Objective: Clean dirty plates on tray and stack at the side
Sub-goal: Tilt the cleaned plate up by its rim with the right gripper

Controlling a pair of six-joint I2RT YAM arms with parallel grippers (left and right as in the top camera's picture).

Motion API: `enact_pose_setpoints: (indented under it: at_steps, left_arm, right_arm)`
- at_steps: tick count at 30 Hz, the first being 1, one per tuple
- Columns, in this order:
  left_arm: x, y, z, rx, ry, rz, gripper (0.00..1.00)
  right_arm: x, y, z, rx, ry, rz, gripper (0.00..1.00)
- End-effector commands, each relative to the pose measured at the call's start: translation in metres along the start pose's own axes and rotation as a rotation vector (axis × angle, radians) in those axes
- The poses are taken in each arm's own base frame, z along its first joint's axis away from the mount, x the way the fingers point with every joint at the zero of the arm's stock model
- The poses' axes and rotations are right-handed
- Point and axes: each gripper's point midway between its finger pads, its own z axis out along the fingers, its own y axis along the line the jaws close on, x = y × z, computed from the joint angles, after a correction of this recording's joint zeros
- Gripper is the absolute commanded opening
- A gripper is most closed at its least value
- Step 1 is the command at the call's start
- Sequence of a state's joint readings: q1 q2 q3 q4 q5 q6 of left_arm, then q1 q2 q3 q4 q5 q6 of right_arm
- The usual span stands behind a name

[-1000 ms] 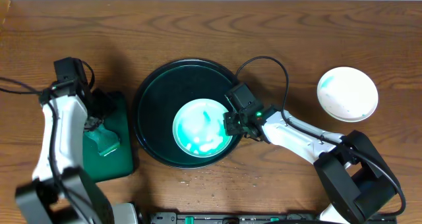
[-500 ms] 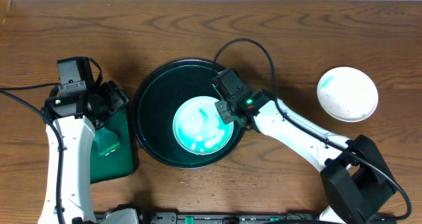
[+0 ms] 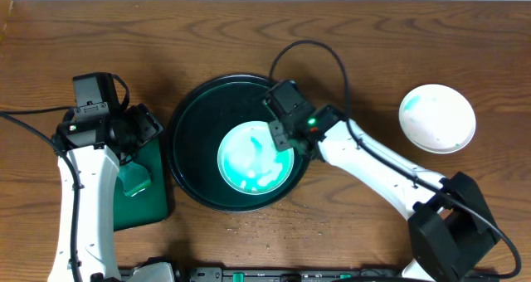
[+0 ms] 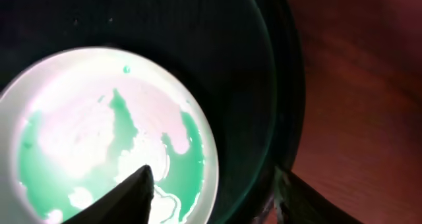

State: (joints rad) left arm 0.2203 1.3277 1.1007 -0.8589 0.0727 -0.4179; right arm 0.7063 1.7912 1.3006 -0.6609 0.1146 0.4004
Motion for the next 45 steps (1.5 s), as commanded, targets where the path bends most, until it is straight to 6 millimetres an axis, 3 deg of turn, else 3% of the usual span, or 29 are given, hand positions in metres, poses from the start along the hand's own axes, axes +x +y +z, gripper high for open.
enact_pose_setpoints:
  at_steps: [1,4,16,19,21,23,31,35,40,45]
  left_arm:
    - [-0.006,-0.003,-0.003,0.000,-0.010,0.019,0.79]
    - [-0.005,-0.002,-0.003,-0.002,-0.005,0.019,0.79]
    - [-0.004,-0.002,-0.003,-0.004,-0.001,0.020,0.81]
    - [-0.003,-0.002,-0.003,-0.004,0.000,0.019,0.81]
    - [-0.003,-0.002,-0.003,-0.005,0.001,0.019,0.82]
    - [-0.003,-0.001,-0.003,-0.006,0.002,0.019,0.82]
    - [-0.002,-0.001,-0.003,-0.007,0.004,0.019,0.84]
    - [-0.002,-0.001,-0.003,-0.008,0.006,0.019,0.84]
    - [-0.002,-0.001,-0.003,-0.008,0.007,0.019,0.85]
    - [-0.002,-0.001,-0.003,-0.008,0.007,0.019,0.85]
  right_arm:
    - [0.010,0.001,0.017,-0.077,0.084,0.138,0.48]
    - [0.014,-0.003,0.028,-0.098,0.125,0.161,0.47]
    - [0.047,0.014,0.077,-0.204,0.276,0.123,0.47]
    - [0.048,0.015,0.081,-0.203,0.280,0.122,0.37]
    - [0.048,0.015,0.082,-0.204,0.276,0.122,0.14]
    - [0.045,0.016,0.082,-0.208,0.267,0.121,0.01]
    - [0.033,0.012,0.082,-0.187,0.211,0.087,0.01]
    - [0.010,-0.006,0.066,-0.080,0.104,0.044,0.01]
    - [-0.029,-0.029,0.021,0.105,-0.090,-0.065,0.02]
    - [-0.050,-0.036,-0.019,0.214,-0.212,-0.158,0.01]
